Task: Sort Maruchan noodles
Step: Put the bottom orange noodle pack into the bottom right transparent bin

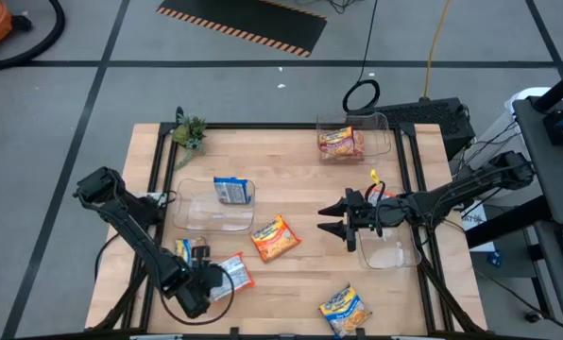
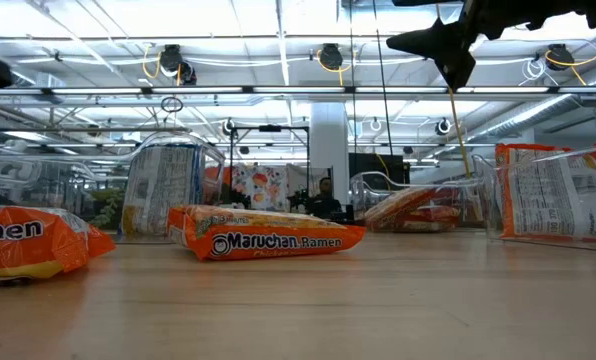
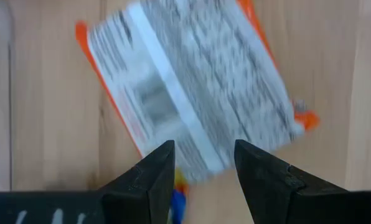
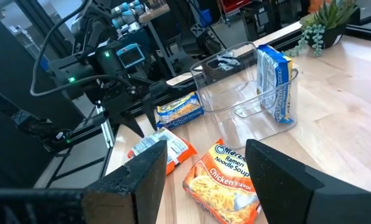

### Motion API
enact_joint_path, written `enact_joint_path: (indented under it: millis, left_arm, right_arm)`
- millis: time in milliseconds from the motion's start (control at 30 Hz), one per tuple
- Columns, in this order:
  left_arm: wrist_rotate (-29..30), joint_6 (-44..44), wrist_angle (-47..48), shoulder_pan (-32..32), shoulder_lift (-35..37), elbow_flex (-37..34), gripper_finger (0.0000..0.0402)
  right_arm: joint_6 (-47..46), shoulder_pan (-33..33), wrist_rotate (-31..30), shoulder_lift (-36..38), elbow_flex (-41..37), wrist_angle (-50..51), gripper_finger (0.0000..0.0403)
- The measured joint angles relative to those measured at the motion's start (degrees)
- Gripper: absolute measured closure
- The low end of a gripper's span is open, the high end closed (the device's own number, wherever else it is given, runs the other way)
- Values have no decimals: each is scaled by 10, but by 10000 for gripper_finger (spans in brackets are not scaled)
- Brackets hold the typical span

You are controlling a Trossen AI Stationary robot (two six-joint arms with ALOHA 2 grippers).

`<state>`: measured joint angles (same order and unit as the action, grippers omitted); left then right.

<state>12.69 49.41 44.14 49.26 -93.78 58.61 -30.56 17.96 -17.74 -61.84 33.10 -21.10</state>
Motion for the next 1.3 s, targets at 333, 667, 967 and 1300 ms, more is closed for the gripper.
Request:
enact_joint_path:
  millis: [333, 667, 967, 1300]
  left_arm:
    - [-1, 109, 30, 63, 0, 0, 229]
    - [34, 128, 66, 96, 0, 0, 215]
    - [93, 57, 57, 97, 1, -8, 114]
    - [86, -11, -45, 88, 1, -99, 116]
  right_arm:
    - [-2, 0, 0, 0, 0, 3, 193]
    - [6, -4, 0, 0, 0, 3, 193]
    - [14, -11, 1, 0, 0, 2, 193]
    - [14, -11, 2, 0, 0, 2, 193]
